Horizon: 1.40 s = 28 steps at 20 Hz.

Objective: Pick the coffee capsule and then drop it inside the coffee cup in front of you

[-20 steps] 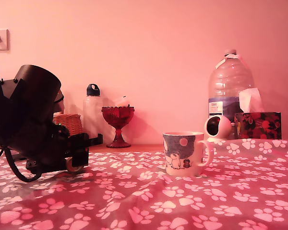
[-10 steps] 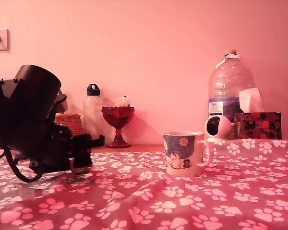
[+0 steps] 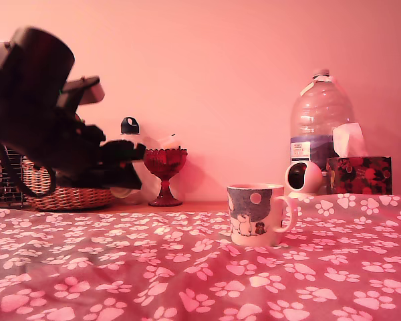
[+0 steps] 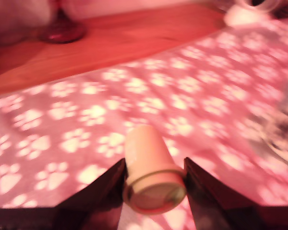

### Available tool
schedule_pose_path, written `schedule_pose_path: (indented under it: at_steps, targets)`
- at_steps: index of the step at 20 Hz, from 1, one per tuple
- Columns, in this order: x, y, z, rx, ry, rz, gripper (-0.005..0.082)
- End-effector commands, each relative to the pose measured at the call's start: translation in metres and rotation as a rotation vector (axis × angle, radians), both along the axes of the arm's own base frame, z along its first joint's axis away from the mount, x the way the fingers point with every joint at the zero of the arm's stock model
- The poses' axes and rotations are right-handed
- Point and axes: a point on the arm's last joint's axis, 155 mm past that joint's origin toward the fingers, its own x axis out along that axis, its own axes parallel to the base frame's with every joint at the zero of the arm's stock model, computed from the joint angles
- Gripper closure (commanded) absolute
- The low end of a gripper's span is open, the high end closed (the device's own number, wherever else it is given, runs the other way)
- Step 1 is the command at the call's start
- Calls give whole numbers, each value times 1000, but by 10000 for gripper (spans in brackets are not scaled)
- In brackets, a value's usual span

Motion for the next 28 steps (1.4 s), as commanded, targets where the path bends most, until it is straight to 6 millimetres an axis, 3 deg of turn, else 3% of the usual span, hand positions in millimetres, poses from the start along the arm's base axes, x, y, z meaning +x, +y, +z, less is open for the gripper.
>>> schedule_pose_path:
  at_steps: [1,9,14,28]
  targets:
    - [-7,-7,10,2,-11,-55,490]
    - [-38,-30,38,-7,-52,-271,491]
    - [-53,-43,46,-8,-84,-395,502]
    - [-58,-50,49,-23,-90,-429,501]
